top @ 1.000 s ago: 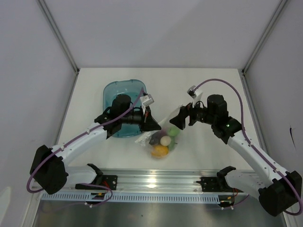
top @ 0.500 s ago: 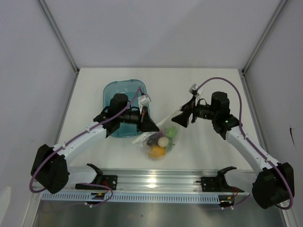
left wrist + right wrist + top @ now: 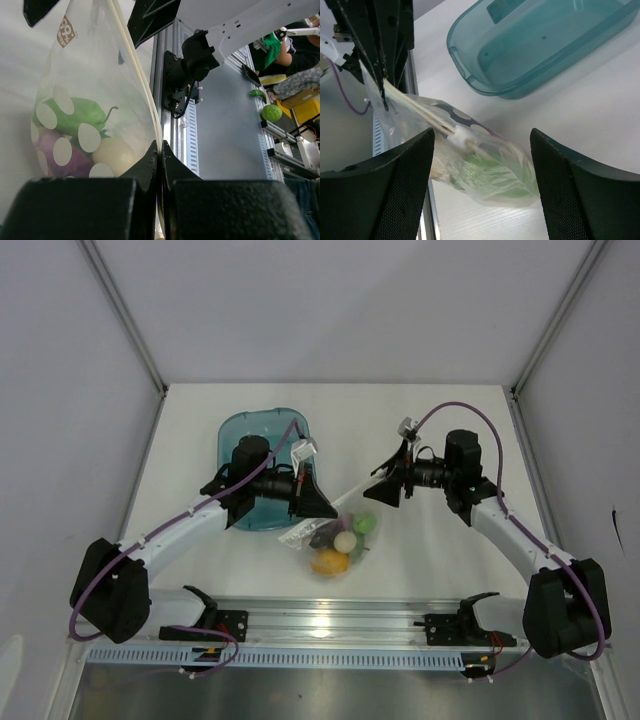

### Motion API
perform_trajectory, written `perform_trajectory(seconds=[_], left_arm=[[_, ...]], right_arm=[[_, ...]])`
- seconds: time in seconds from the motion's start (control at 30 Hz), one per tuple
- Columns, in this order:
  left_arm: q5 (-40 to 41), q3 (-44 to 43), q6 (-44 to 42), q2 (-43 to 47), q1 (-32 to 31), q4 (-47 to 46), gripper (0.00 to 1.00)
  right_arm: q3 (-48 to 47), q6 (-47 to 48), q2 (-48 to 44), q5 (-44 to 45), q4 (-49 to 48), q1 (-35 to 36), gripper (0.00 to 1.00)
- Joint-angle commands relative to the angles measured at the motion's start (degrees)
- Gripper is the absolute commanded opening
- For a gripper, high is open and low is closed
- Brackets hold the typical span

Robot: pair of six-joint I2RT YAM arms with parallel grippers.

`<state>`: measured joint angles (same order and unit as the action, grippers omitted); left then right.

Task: Place the food in the zip-top bag and seal the zipper
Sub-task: Zip the zipper food storage bag at the center of the board.

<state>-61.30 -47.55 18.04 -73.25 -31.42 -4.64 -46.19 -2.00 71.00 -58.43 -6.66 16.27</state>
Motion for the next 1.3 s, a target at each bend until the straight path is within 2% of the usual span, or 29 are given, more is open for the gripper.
perform_trajectory(seconds=[0.0,0.03,0.07,0.13,0.3,0.43,0.53,0.57,0.63,0.7,0.73,0.77,0.8,0.83,0.9,0.93,1.0,1.1,1.13,1.27], left_arm=[[-4.44,0.61,2.96,-0.22,1.27,-6.77,0.01],[-4.88,0.79,3.66,-0.22,1.62,-7.3,0.01],[-5.14,0.97,3.84,-0.48,1.71,-7.74,0.0],[-5.23,1.05,4.19,-0.66,1.89,-8.18,0.01],[-5.41,1.23,4.72,-1.01,2.33,-8.8,0.0],[-5.41,1.58,4.98,-1.45,2.5,-9.24,0.01],[-5.41,1.67,5.16,-1.63,2.85,-9.42,0.01],[-5.41,1.76,5.16,-1.54,2.94,-9.42,0.01],[-5.32,2.02,5.16,-1.72,3.12,-9.59,0.01],[-5.41,2.02,5.42,-1.89,3.21,-10.12,0.01],[-5.41,2.11,5.68,-1.89,3.29,-10.3,0.0],[-5.41,2.2,5.95,-2.07,3.29,-10.99,0.0],[-5.41,2.29,6.3,-2.16,3.38,-11.26,0.01],[-5.5,2.37,6.48,-2.33,3.38,-11.52,0.01],[-5.67,2.46,6.83,-2.51,3.38,-11.96,0.0],[-5.67,2.9,6.83,-2.51,3.38,-11.97,0.0],[-5.59,2.64,6.83,-2.25,3.47,-11.97,0.01],[-5.59,2.9,6.66,-1.9,3.56,-11.88,0.0],[-5.5,2.9,6.65,-1.89,3.56,-11.62,0.01],[-4.1,3.25,6.39,-1.46,3.65,-11.53,0.0]], right_arm=[[1.63,-2.3,0.54,-5.9,-8.96,-0.19,0.76],[2.24,-3.35,0.71,-6.42,-10.73,-0.1,0.73],[3.29,-5.28,1.24,-7.04,-12.23,-0.1,0.64],[3.83,-6.26,1.77,-8.18,-14.52,0.16,0.58],[5.5,-7.22,1.51,-7.57,-16.97,1.13,0.54],[5.59,-8.11,2.73,-8.01,-18.22,1.04,0.46],[5.76,-8.19,3.09,-7.92,-18.04,0.95,0.35],[5.68,-8.28,3.09,-8.18,-17.95,0.87,0.25],[5.68,-8.63,2.92,-7.49,-17.26,0.78,0.12],[6.03,-8.29,1.95,-6.44,-16.29,0.78,0.26],[6.46,-8.28,1.6,-6.25,-16.63,0.78,0.3],[7.34,-8.63,1.07,-5.99,-17.07,0.6,0.43],[7.61,-8.63,0.98,-5.64,-17.34,0.52,0.48],[7.78,-8.55,0.89,-5.55,-17.34,0.43,0.48],[7.7,-8.9,1.59,-5.9,-17.69,0.25,0.43],[7.61,-9.33,1.86,-6.25,-17.95,0.25,0.33],[7.79,-9.86,1.95,-6.17,-18.83,0.25,0.25],[8.05,-10.48,1.6,-5.55,-19.36,0.16,0.17],[8.05,-10.74,1.51,-5.29,-19.45,0.25,0.0],[7.26,-13.9,0.89,-3.71,-19.28,0.16,0.0]])
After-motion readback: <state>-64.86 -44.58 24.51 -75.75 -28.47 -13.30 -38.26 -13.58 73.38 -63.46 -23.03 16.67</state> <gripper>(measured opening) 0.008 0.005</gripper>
